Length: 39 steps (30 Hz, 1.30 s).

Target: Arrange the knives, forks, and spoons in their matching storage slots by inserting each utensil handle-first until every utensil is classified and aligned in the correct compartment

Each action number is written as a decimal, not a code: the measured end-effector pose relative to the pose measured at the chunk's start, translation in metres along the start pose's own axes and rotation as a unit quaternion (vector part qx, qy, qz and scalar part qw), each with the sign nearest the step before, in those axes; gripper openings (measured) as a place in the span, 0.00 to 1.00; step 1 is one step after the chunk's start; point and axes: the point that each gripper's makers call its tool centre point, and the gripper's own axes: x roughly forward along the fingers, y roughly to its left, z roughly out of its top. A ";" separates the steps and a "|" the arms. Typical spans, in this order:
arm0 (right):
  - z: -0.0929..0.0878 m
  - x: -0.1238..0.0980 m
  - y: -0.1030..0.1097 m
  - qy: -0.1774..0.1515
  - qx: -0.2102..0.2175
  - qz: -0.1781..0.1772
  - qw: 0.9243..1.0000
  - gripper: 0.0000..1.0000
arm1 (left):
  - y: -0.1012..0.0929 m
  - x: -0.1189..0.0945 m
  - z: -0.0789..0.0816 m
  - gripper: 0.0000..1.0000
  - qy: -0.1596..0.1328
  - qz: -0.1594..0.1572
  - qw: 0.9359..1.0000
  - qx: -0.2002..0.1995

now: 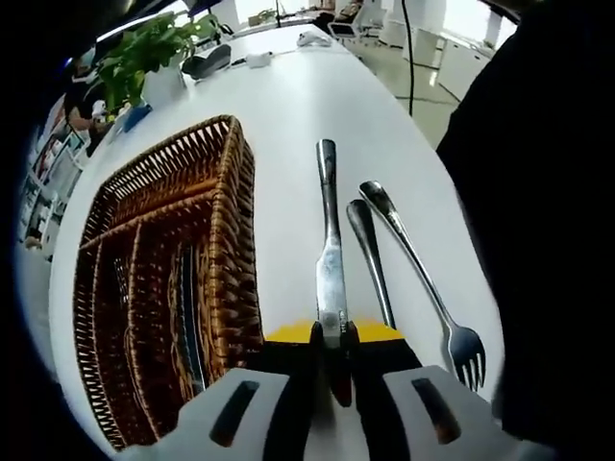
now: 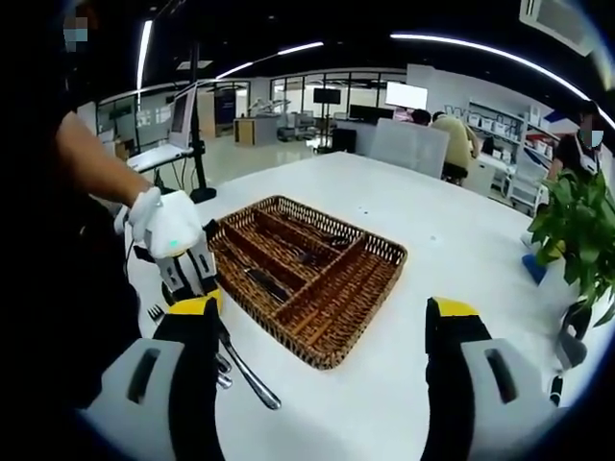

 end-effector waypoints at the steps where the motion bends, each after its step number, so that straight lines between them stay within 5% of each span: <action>1: 0.000 0.000 0.000 0.001 -0.001 0.001 1.000 0.91 | 0.001 0.000 0.000 0.13 0.001 -0.001 1.000 0.000; 7: -0.004 0.002 0.002 0.009 -0.008 0.007 1.000 0.91 | 0.003 0.001 0.002 0.10 -0.010 0.000 0.999 -0.045; 22: -0.023 0.000 0.008 0.036 -0.038 0.026 0.998 0.88 | -0.003 -0.013 0.002 0.09 0.002 -0.001 0.999 -0.046; 28: -0.035 0.004 0.023 0.049 -0.138 0.036 0.989 0.88 | -0.007 -0.022 0.003 0.09 0.007 -0.013 0.998 -0.056; 39: -0.047 0.007 0.033 0.065 -0.139 0.056 0.987 0.82 | 0.002 -0.041 0.013 0.09 0.016 -0.001 0.999 -0.035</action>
